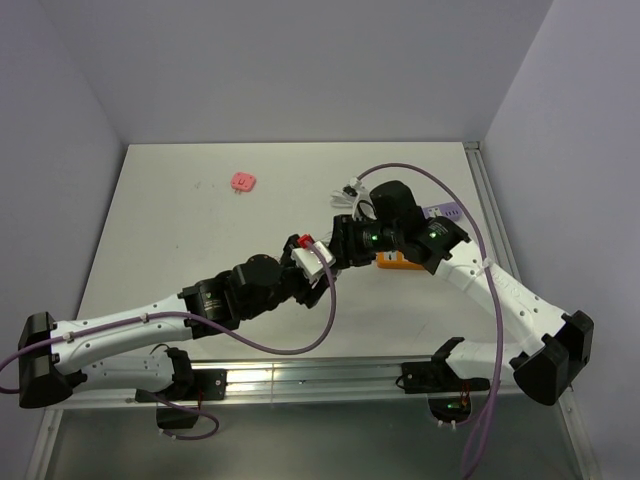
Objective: Insert the plug
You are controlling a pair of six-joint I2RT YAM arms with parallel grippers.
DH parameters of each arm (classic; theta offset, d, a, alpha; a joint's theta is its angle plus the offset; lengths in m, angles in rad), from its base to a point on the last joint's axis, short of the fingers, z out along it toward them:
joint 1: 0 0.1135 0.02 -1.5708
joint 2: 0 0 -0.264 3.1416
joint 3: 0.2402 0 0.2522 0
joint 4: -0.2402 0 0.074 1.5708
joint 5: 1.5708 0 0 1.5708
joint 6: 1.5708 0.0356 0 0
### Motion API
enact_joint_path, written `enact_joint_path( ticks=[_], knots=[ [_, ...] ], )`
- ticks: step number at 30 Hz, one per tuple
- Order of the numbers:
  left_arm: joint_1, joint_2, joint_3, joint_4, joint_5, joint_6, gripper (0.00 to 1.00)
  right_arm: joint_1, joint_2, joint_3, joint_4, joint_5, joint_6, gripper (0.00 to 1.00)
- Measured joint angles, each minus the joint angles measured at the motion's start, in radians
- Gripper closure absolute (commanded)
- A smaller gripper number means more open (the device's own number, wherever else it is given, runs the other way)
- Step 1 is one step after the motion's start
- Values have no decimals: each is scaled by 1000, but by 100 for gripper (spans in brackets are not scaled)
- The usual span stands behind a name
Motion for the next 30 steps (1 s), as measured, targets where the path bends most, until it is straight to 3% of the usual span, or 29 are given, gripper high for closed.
enact_joint_path(
  ticks=[8,16,24,30],
  knots=[
    [-3,-3,2,-25,14,13,100,2,6,3,-9,-11,-21,50],
    [-12,0,16,-57,14,24,100,7,6,10,-18,-30,-42,60],
    [-19,6,23,-86,6,39,100,8,9,10,-32,-33,-59,57],
    [-22,47,39,-114,-58,37,100,8,6,10,-43,-12,-63,62]
  ],
)
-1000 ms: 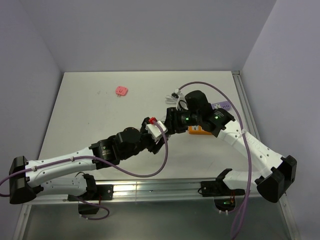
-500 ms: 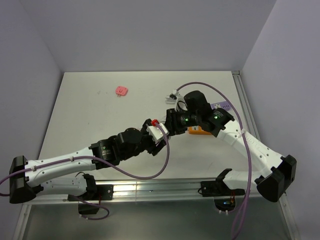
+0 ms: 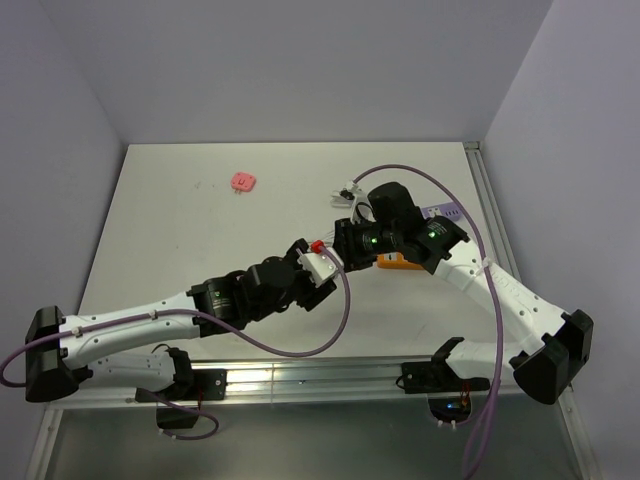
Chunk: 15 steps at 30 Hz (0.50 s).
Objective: Insert the plug
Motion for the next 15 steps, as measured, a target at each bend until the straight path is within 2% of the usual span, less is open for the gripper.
enact_joint_path(
  ticks=[1,4,6,13,15],
  knots=[
    [-1,5,0,-1,-6,-1,100,0,0,0,0,3,0,74],
    [-10,8,2,-5,-22,-2,100,0,0,0,-3,8,-12,91],
    [-15,8,2,-6,-30,-2,100,0,-2,0,-3,9,-17,91],
    [-22,-3,2,-11,-45,-2,100,0,-2,0,5,-7,-18,65],
    [-23,-5,2,-10,-51,-2,100,0,-1,0,9,-8,-13,65]
  ],
)
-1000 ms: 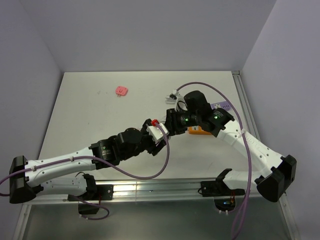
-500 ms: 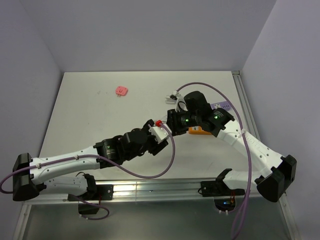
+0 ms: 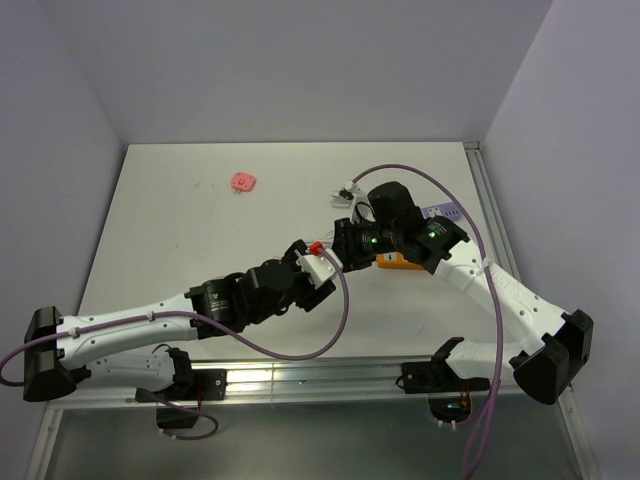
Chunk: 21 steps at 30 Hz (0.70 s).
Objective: Insert the plug
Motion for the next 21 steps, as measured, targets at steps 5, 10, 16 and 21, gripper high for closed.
enact_joint_path(
  ticks=[5,10,16,21],
  knots=[
    [-1,0,0,-4,-2,-5,100,0,5,0,5,-8,-13,100],
    [-3,0,0,-17,-10,-17,94,0,19,0,5,-13,-13,100],
    [-5,-18,-7,0,-27,-31,19,3,1,-3,26,2,-3,100],
    [-14,-145,-40,58,-108,-94,1,4,-45,-39,46,131,13,100]
  ],
)
